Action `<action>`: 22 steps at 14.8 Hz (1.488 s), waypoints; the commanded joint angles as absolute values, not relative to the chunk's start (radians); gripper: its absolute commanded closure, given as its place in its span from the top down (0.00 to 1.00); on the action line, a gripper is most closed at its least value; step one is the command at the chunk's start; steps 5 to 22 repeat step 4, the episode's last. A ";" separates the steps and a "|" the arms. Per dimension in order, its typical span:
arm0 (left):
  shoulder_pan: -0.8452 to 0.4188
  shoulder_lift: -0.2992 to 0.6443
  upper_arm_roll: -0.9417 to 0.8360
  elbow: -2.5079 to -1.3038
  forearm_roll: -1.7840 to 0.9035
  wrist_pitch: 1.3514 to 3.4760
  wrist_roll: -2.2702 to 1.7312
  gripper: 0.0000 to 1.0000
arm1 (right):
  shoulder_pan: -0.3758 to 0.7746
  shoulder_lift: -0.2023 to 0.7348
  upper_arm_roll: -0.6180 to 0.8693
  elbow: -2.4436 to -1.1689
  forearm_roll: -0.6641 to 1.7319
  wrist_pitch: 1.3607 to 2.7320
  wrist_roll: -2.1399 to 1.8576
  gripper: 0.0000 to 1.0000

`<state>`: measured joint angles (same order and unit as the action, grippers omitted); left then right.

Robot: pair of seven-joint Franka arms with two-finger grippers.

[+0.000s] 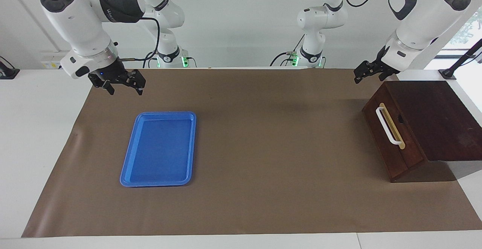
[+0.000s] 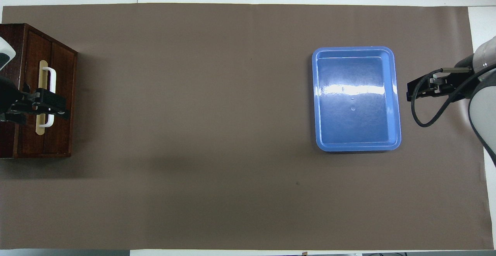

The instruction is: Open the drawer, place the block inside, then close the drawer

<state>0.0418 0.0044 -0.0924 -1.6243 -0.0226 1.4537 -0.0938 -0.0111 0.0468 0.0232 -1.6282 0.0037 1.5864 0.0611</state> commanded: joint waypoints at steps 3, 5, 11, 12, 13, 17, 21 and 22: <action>0.028 0.006 -0.080 -1.615 -0.021 1.460 -0.080 1.00 | -0.032 0.025 0.037 -1.649 -0.012 1.585 0.044 1.00; 0.028 0.006 -0.078 -1.615 -0.031 1.460 -0.083 1.00 | -0.032 0.025 0.037 -1.649 -0.012 1.585 0.044 1.00; 0.028 0.006 -0.078 -1.615 -0.031 1.460 -0.083 1.00 | -0.032 0.025 0.037 -1.649 -0.012 1.585 0.044 1.00; 0.028 0.006 -0.078 -1.615 -0.031 1.460 -0.083 1.00 | -0.032 0.025 0.037 -1.649 -0.012 1.585 0.044 1.00; 0.028 0.006 -0.078 -1.615 -0.031 1.460 -0.083 1.00 | -0.032 0.025 0.037 -1.649 -0.012 1.585 0.044 1.00; 0.028 0.006 -0.078 -1.615 -0.031 1.460 -0.083 1.00 | -0.032 0.025 0.037 -1.649 -0.012 1.585 0.044 1.00; 0.028 0.006 -0.078 -1.615 -0.031 1.460 -0.083 1.00 | -0.032 0.025 0.037 -1.649 -0.012 1.585 0.044 1.00; 0.028 0.006 -0.078 -1.615 -0.031 1.460 -0.083 1.00 | -0.032 0.025 0.037 -1.649 -0.012 1.585 0.044 1.00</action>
